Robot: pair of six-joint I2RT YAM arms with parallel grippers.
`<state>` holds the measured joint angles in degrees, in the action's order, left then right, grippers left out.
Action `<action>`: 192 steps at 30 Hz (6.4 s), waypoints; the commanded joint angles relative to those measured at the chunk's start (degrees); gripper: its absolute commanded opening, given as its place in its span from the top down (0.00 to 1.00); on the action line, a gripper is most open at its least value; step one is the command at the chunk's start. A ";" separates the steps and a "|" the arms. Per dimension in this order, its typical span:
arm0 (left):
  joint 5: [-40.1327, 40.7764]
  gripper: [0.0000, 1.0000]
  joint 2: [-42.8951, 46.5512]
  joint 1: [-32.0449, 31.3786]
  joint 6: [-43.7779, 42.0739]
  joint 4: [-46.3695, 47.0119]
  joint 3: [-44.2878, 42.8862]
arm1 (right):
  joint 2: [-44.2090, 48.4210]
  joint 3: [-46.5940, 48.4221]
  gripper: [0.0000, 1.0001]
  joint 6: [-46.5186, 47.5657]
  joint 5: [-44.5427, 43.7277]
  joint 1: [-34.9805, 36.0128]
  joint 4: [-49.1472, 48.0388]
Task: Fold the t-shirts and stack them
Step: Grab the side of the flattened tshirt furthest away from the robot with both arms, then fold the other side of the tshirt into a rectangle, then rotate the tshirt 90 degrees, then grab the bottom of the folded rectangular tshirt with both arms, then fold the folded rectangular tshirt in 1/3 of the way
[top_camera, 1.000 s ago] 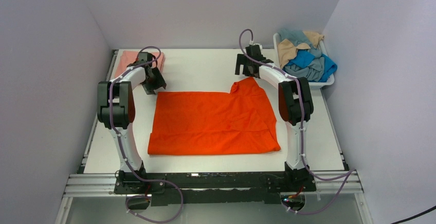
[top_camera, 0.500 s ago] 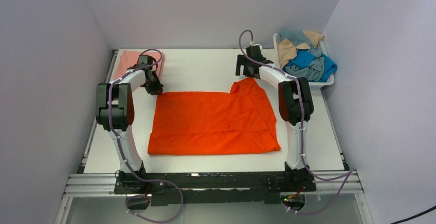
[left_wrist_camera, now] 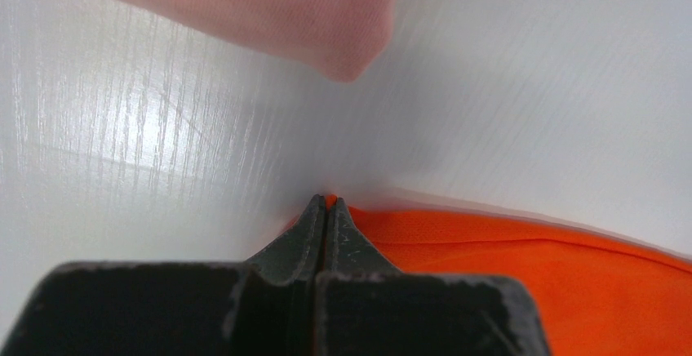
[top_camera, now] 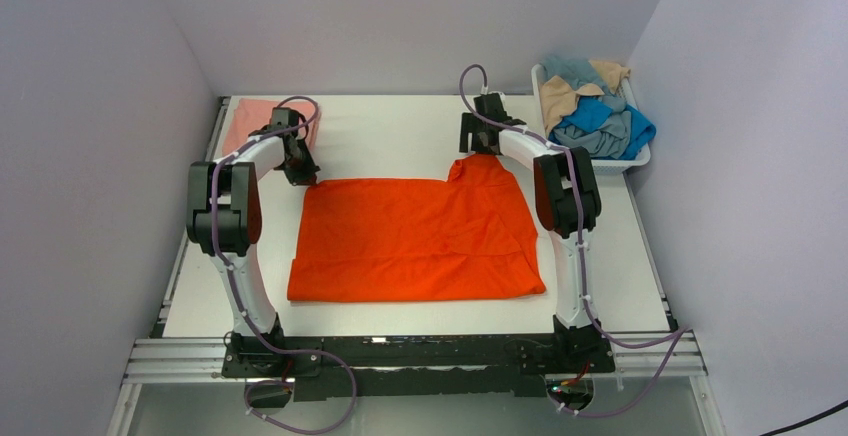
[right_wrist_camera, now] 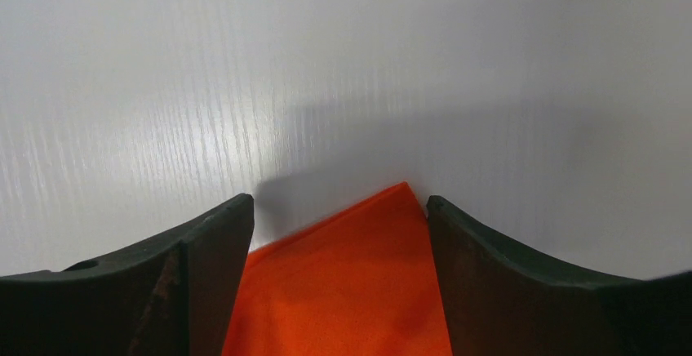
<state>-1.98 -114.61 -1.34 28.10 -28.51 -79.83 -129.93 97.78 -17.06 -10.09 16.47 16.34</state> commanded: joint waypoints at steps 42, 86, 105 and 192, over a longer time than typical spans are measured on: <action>-0.49 1.00 38.64 -1.82 2.52 5.18 33.11 | 53.97 -42.31 1.00 -1.07 3.91 6.17 13.90; -8.46 0.01 23.17 -13.31 1.50 1.71 25.69 | 40.33 -49.82 0.00 -11.54 16.52 3.36 5.32; -3.07 0.00 28.50 -36.82 23.71 4.90 28.95 | -17.89 22.51 0.00 8.91 44.61 0.32 -6.37; -9.67 1.00 9.53 -17.97 4.76 3.71 -4.46 | 26.69 -18.19 1.00 21.97 -4.01 21.02 6.40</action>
<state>-10.22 -101.36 -19.51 35.24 -25.41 -79.81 -101.58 75.70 2.24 -14.76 39.77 25.23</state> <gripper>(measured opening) 0.022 0.023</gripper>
